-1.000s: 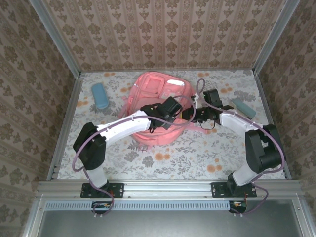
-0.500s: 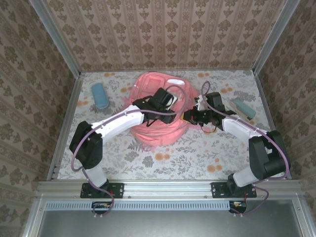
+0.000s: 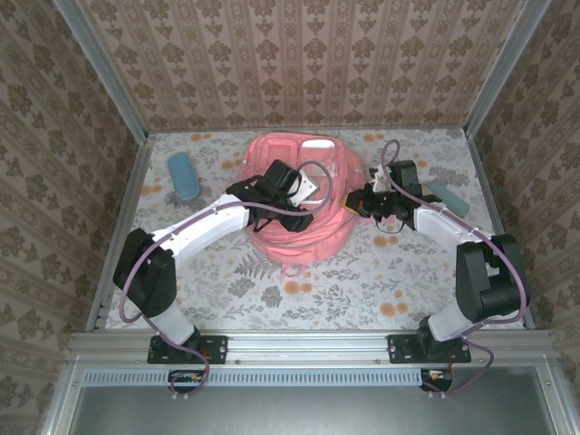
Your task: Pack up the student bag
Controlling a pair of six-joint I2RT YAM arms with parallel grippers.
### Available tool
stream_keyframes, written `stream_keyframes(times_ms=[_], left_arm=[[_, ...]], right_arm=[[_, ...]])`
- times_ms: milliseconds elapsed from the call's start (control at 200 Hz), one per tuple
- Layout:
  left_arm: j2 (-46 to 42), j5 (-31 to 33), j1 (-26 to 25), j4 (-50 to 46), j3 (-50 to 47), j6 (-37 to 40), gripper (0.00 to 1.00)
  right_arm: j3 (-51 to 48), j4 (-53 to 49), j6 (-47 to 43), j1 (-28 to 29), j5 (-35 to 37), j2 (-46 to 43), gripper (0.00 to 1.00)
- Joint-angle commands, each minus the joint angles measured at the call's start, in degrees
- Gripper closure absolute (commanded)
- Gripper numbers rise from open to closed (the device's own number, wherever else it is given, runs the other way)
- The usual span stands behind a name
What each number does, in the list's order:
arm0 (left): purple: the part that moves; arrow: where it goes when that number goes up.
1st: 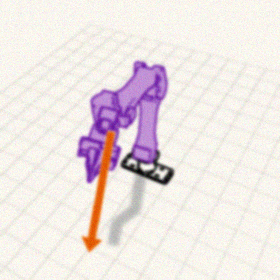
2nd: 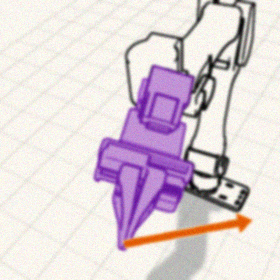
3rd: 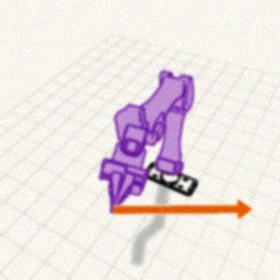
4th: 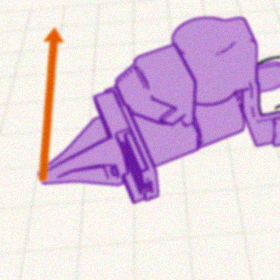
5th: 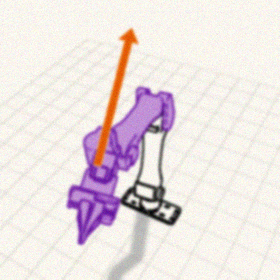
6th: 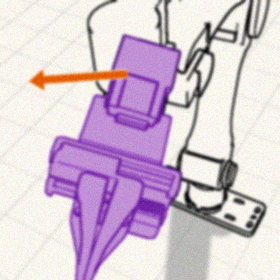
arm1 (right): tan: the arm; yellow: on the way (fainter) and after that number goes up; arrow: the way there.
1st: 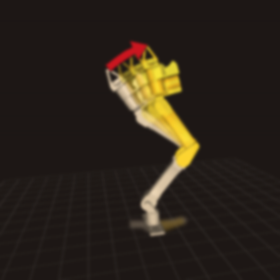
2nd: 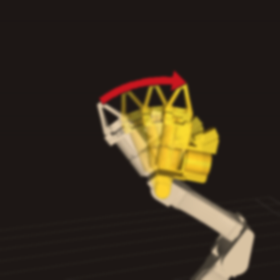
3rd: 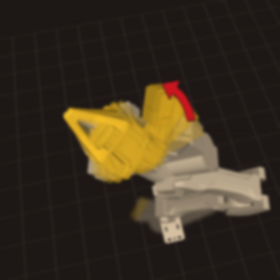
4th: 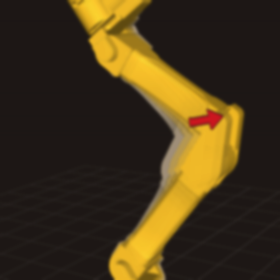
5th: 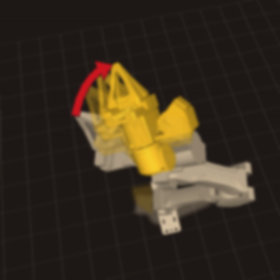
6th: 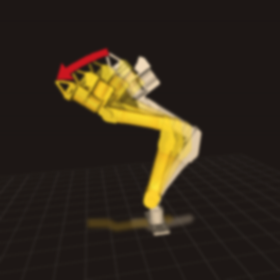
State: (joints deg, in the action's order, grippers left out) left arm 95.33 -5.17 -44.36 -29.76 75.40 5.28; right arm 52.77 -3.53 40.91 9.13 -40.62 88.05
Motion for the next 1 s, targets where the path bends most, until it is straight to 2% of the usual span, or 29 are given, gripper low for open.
stream_keyframes(times_ms=[0, 195, 305, 415, 525, 600, 800, 995], left_arm=[[3.11, 1.44, -0.17, -1.01, 1.94, 5.54, 0.45], [6.46, 0.99, -0.15, -0.58, 3.78, 8.32, 0.46], [8.07, 3.31, -0.11, 0.58, 4.43, 8.11, 0.47], [9.23, 6.49, -0.03, 2.42, 5.28, 7.06, 0.60], [9.18, 6.81, -0.11, 4.92, 5.07, 5.99, 0.76], [8.91, 7.08, -0.20, 6.60, 4.68, 4.99, 0.84], [6.71, 8.40, -1.00, 11.09, 3.55, 1.61, 0.97], [4.70, 9.26, -1.77, 16.14, 1.87, -1.04, 0.99]], right_arm=[[1.85, -0.23, -0.65, -0.59, 0.50, -0.06, 1.00], [1.30, -0.58, -0.83, -0.86, 0.35, -0.65, 1.00], [1.19, -0.66, -0.89, -0.92, -0.07, -0.77, 1.00], [0.59, -0.86, -0.96, -0.86, -0.90, -1.24, 1.00], [-0.58, -1.37, -0.92, -0.80, -1.97, -2.43, 1.00], [-1.98, -1.39, -0.43, -0.52, -2.84, -3.38, 1.00], [-6.69, 1.75, 4.19, 2.82, -5.08, -6.01, 1.00], [-9.78, 8.97, 11.55, 10.16, -4.17, -6.36, 1.00]])
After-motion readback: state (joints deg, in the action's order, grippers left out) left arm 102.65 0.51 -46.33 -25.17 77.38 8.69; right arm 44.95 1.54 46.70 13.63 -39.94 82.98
